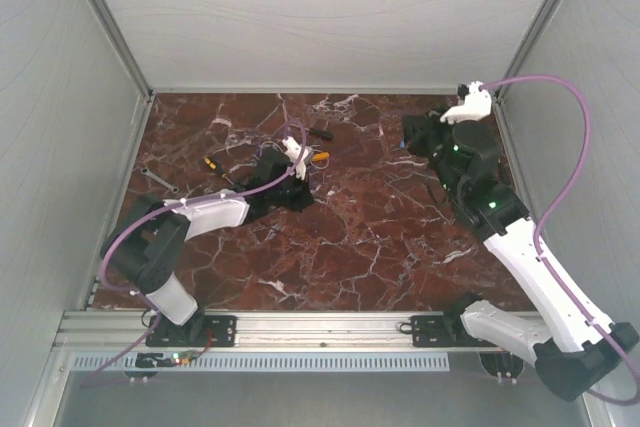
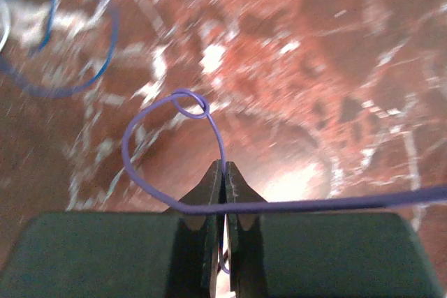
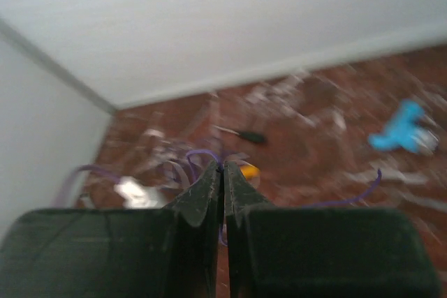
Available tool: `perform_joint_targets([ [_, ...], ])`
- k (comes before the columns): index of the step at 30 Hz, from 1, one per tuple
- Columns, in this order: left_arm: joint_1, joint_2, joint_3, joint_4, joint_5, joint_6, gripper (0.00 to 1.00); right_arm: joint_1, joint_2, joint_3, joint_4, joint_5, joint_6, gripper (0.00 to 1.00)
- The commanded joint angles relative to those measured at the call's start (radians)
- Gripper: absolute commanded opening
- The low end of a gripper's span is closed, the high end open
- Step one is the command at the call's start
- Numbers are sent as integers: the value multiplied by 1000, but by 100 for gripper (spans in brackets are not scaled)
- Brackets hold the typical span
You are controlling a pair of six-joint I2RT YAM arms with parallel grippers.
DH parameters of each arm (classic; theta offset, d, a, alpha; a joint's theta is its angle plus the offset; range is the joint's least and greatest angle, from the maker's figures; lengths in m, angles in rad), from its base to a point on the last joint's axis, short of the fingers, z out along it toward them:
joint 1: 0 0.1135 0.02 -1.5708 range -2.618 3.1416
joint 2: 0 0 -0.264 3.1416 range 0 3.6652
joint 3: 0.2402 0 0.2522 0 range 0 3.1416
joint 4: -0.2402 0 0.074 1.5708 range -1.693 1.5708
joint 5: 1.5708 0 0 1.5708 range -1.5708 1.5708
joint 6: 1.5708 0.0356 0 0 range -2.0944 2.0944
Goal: Zip-tie the wires
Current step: Place the cable at the center of the board.
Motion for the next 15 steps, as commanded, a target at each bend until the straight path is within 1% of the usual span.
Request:
perform_joint_targets([
  [1, -6, 1, 26, -271, -247, 14, 0, -142, -59, -164, -120, 62, 141, 0],
  [4, -5, -17, 12, -315, -311, -14, 0, -254, -72, -253, -169, 2, 184, 0],
  [7, -6, -19, 23, -372, -357, -27, 0, -326, -55, -314, -200, -55, 202, 0],
  [9, -5, -7, 47, -407, -371, -25, 0, -347, -38, -351, -206, -116, 210, 0],
  [15, -5, 35, 125, -480, -354, -30, 0, -350, 17, -478, -178, -248, 242, 0],
])
